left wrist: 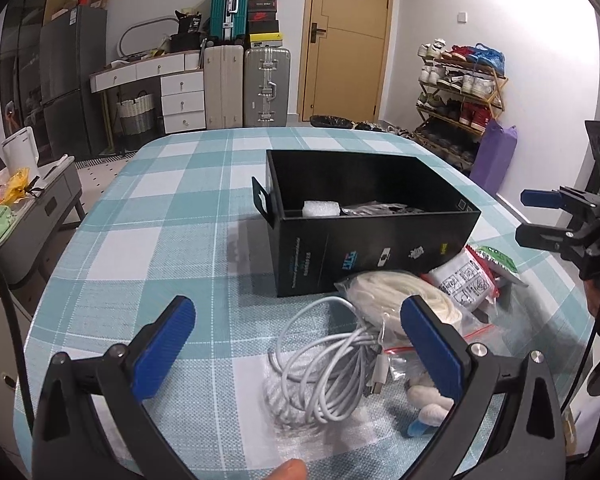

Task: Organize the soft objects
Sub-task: 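Withdraw both tools and move the right tool toward the green medicine sachet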

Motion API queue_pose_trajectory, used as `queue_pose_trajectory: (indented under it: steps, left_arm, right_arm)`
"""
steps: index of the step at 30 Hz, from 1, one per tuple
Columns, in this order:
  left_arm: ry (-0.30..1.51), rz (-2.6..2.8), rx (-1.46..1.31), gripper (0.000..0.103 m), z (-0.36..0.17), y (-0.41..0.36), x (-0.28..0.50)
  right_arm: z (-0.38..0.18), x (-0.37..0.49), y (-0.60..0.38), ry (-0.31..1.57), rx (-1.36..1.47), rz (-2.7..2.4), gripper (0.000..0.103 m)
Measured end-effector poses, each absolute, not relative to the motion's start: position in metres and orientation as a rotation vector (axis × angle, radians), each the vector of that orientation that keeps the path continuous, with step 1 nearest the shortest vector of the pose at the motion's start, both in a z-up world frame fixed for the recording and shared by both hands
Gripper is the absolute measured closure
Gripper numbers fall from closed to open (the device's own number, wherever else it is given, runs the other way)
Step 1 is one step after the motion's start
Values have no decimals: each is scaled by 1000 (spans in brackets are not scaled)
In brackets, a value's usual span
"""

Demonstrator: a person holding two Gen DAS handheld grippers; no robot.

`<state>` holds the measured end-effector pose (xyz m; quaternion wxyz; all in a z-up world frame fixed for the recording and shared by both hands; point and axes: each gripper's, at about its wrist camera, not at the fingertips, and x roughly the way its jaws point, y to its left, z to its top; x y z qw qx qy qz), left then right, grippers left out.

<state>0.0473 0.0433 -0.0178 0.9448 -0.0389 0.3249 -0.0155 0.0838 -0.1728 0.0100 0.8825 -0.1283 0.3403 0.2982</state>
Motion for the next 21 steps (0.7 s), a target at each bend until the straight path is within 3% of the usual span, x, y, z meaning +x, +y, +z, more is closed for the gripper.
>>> queue_pose_trajectory:
  steps: [21]
  left_arm:
    - [684,-74,-105,0,-25,44,45]
  right_arm:
    - [-26,99,-192,864,-271,609,0]
